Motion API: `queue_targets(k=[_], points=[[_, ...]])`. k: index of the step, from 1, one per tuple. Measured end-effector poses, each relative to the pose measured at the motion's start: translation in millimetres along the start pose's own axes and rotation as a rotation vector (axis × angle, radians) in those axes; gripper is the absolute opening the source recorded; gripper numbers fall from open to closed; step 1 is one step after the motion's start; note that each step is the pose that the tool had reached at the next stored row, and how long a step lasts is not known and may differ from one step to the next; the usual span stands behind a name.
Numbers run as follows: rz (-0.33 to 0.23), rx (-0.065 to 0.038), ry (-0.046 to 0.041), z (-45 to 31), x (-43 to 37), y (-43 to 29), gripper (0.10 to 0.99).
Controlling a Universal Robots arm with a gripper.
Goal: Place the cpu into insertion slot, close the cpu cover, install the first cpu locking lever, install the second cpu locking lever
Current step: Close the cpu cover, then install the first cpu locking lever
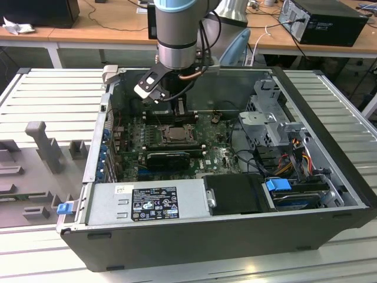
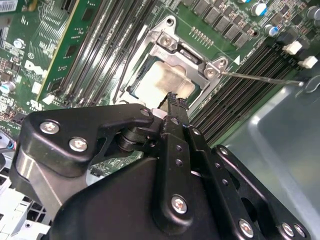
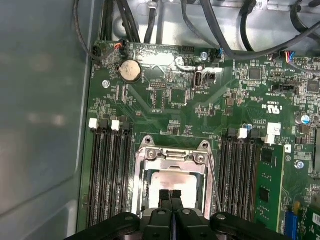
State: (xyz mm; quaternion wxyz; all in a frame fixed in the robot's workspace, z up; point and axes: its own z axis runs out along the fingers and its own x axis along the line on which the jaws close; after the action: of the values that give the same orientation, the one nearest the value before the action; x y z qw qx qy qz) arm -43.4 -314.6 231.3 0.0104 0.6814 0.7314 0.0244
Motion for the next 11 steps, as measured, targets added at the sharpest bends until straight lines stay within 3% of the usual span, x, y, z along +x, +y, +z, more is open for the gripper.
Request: queue_targets(k=[11], points=[[0.0, 0.0, -0.0001, -4.3, 0.2, -2.3, 0.106]])
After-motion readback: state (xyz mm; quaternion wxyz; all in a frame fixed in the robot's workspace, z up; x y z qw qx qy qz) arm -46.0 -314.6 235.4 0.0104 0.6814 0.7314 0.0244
